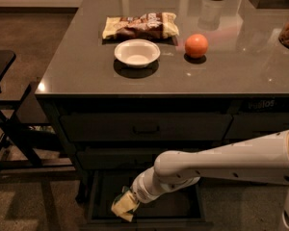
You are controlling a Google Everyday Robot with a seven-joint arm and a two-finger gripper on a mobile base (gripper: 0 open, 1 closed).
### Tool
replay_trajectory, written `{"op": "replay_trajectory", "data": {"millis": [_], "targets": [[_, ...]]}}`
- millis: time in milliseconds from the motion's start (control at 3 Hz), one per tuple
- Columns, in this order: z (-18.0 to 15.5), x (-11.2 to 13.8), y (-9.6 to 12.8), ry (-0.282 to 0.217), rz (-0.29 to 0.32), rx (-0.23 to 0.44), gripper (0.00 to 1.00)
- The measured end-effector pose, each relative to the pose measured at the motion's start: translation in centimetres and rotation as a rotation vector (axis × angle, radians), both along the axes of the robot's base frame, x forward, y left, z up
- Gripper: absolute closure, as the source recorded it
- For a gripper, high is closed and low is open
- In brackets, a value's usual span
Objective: Place sponge into bottom drawer
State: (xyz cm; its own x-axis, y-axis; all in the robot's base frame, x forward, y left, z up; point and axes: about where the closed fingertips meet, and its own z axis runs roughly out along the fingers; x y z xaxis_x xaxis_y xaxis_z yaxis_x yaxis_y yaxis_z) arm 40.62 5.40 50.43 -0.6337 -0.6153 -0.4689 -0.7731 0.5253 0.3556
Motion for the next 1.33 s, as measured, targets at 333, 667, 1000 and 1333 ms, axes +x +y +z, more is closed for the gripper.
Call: {"op": "replay_trajectory", "data": {"millis": [333,667,1000,1333], "targets": [[0.0,0.0,0.0,0.000,0.000,0.000,1.00],[-3.0,0.7,-1.2,0.018,-0.072,-0.004,1.00],[-6.5,2.4,-3.2,0.023,-0.154,-0.033,1.00],[-9.6,4.0,-4.6,0.056,-0.214,-0.051,1.00]]}}
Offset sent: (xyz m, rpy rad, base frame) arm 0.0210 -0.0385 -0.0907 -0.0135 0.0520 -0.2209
